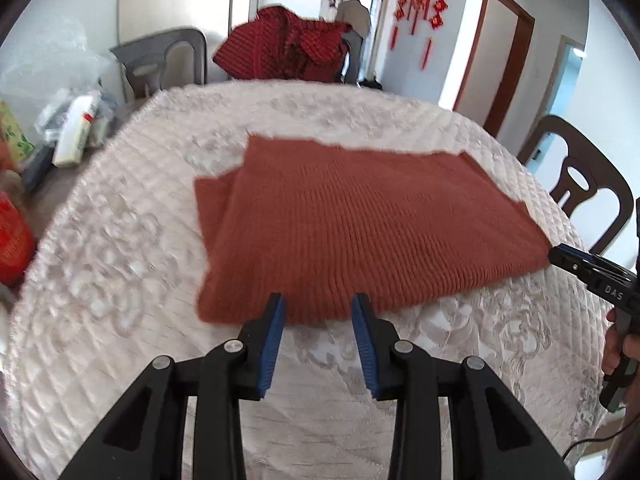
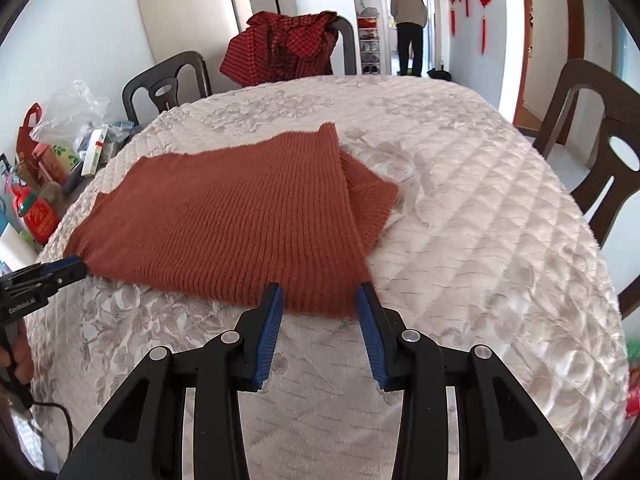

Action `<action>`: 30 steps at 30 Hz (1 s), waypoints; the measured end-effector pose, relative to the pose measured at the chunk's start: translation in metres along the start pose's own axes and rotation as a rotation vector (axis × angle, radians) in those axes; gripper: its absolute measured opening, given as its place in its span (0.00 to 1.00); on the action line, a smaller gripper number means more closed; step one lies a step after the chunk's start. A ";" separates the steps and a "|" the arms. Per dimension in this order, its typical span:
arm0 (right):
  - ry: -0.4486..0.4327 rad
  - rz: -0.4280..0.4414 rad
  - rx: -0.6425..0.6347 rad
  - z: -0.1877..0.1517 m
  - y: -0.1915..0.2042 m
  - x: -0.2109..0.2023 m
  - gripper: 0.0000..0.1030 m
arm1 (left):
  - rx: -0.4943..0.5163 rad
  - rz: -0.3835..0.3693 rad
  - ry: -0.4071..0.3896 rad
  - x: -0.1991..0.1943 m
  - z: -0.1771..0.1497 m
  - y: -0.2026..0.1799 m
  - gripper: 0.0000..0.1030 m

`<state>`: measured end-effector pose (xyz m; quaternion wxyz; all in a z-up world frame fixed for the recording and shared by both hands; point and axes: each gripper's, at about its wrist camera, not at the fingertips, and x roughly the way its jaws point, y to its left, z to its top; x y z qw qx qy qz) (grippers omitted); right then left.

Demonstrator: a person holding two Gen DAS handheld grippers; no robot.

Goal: Fold small clothes
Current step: 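Move the left tool to the side edge of the folded sweater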

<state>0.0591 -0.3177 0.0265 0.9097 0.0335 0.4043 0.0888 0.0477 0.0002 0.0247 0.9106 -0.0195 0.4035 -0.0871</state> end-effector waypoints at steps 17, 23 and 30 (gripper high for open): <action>0.014 0.057 0.075 0.002 -0.012 0.011 0.35 | -0.065 0.071 0.044 0.017 -0.004 0.018 0.37; -0.001 0.068 0.102 -0.001 -0.017 0.010 0.35 | -0.104 0.051 0.043 0.013 -0.005 0.025 0.37; -0.030 0.065 0.124 0.001 -0.021 0.002 0.35 | -0.130 0.060 0.004 0.002 0.001 0.030 0.37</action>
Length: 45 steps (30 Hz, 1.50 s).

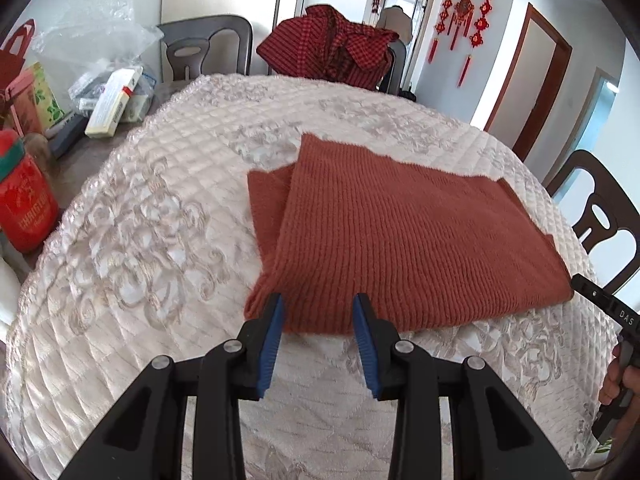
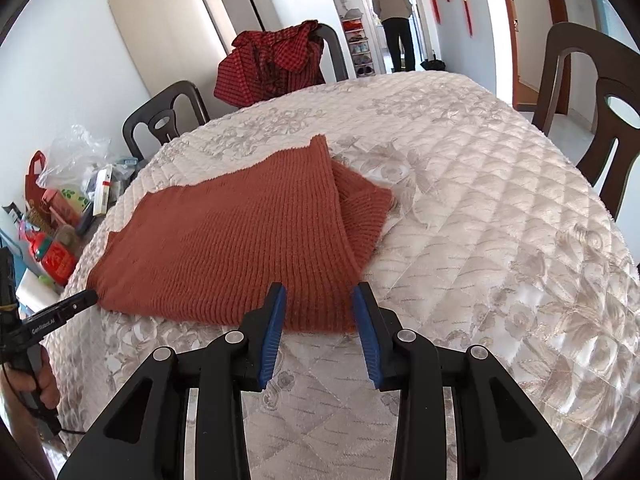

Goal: Fold small clothes
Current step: 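Move the left tool to the side edge of the folded sweater, then grasp the side edge of the folded sweater with the left tool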

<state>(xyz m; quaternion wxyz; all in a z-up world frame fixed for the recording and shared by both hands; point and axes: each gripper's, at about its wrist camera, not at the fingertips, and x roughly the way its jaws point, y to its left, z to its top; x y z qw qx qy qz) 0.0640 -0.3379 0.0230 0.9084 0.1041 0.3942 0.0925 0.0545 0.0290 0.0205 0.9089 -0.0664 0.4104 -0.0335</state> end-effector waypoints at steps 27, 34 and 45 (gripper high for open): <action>-0.043 -0.041 -0.011 0.011 -0.002 -0.009 0.17 | -0.040 0.076 0.003 0.010 0.004 0.026 0.37; -0.019 0.045 -0.120 0.015 0.039 0.003 0.17 | -0.028 0.051 -0.012 0.013 0.011 0.024 0.37; 0.067 0.147 -0.272 0.017 0.110 0.052 0.17 | -0.117 -0.129 0.023 0.054 0.040 0.041 0.37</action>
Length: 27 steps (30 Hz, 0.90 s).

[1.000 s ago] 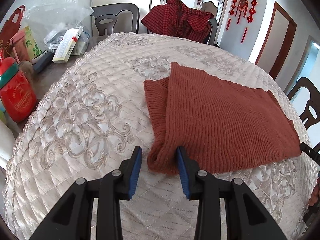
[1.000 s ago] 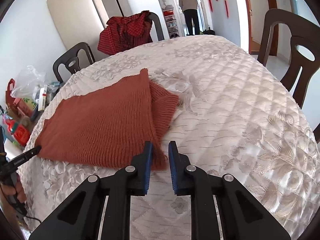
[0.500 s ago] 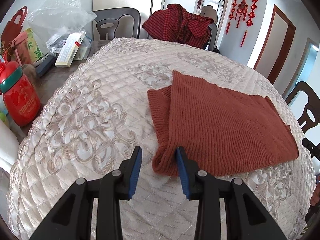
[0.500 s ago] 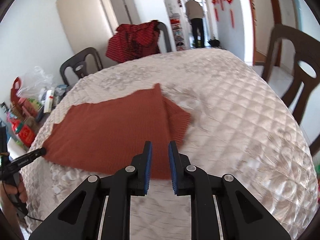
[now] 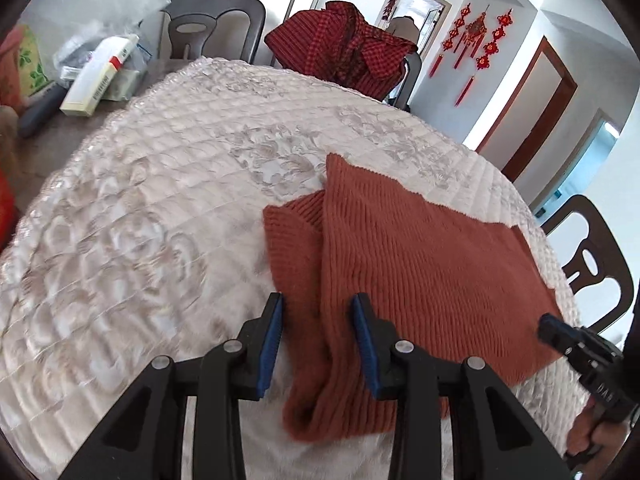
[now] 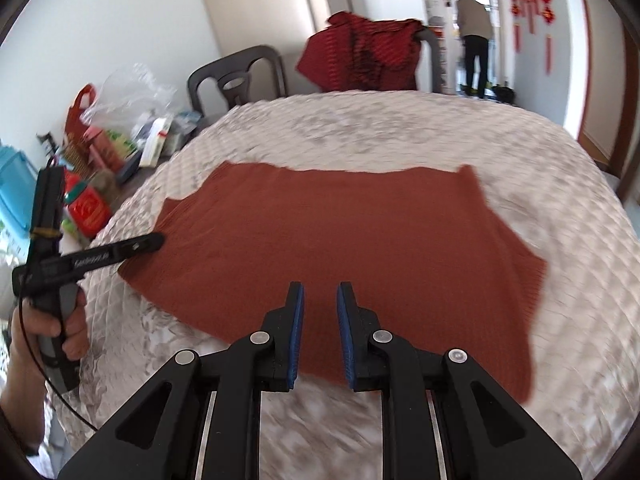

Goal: Fold small clothes
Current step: 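Grasp the side edge of the folded sweater with the left tool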

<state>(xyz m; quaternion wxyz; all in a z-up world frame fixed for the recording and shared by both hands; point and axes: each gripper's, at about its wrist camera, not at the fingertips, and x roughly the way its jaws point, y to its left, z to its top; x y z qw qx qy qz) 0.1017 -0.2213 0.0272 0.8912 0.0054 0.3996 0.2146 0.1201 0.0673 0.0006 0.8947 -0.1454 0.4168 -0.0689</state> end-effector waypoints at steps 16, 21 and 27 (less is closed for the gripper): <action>0.079 0.003 -0.042 0.038 0.021 0.066 0.17 | -0.113 -0.090 0.006 0.022 0.025 0.019 0.38; 0.085 0.025 0.012 0.050 0.012 0.080 0.17 | -0.112 -0.090 0.022 0.023 0.027 0.016 0.37; 0.085 0.063 0.003 0.029 0.019 0.054 0.17 | -0.079 -0.105 0.020 0.010 0.011 0.012 0.37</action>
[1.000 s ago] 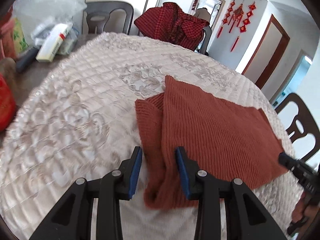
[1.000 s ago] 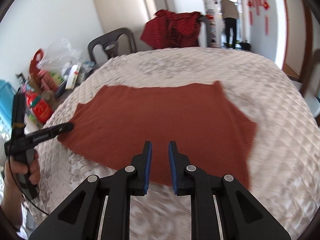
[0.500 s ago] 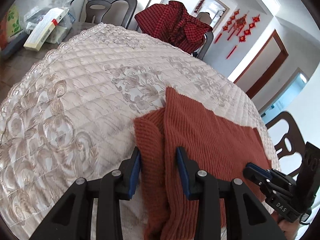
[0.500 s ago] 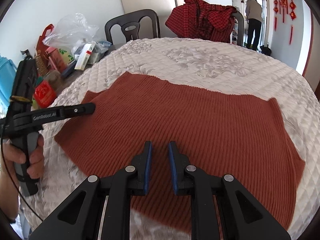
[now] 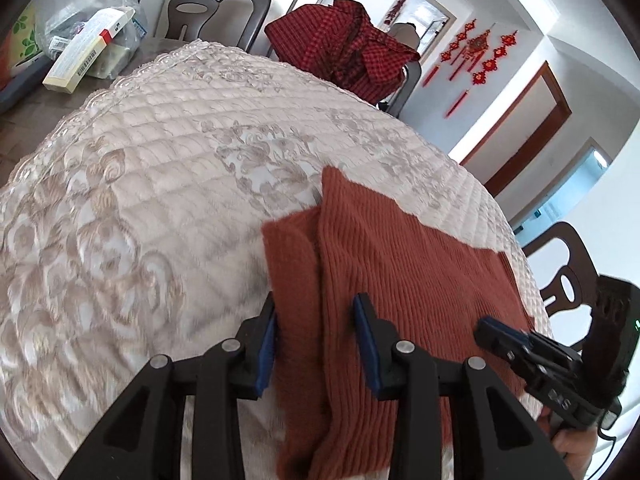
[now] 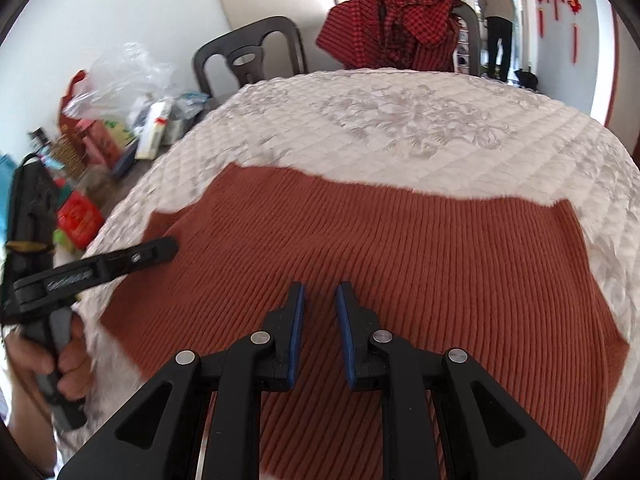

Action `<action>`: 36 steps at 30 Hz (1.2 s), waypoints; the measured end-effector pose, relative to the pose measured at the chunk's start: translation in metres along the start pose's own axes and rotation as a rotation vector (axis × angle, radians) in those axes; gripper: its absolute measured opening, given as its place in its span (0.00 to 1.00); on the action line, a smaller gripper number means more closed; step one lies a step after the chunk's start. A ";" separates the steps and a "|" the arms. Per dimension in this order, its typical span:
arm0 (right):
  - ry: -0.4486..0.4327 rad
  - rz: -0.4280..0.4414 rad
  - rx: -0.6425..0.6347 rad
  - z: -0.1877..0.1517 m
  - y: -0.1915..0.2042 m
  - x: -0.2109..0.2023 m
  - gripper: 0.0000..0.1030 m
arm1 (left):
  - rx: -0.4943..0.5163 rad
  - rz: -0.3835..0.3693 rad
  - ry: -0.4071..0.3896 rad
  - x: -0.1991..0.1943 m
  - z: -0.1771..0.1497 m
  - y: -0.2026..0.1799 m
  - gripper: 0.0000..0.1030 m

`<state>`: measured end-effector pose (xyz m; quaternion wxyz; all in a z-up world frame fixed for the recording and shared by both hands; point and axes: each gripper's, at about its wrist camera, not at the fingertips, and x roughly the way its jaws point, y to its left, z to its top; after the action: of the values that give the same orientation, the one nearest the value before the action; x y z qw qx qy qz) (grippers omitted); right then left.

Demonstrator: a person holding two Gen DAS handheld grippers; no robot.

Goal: Fold small clothes
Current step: 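Grasp the side edge of the folded sweater with the left tool, then lift the held side and fold it across the sweater with the left tool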

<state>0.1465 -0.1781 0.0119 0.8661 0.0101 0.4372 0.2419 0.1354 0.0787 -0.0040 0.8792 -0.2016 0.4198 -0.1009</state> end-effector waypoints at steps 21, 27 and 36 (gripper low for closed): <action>-0.069 0.045 0.164 -0.076 -0.038 -0.081 0.17 | -0.031 -0.049 0.009 -0.005 -0.008 0.006 0.36; -0.110 0.032 0.200 -0.076 -0.046 -0.093 0.17 | -0.041 -0.084 0.032 -0.003 -0.005 0.005 0.35; -0.130 0.010 0.425 -0.109 -0.097 -0.113 0.36 | -0.076 -0.151 0.055 -0.002 -0.006 0.012 0.19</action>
<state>0.0462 -0.3330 0.0076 0.8698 0.2102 0.4214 0.1475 0.1296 0.0886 -0.0110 0.8489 -0.2631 0.4309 -0.1565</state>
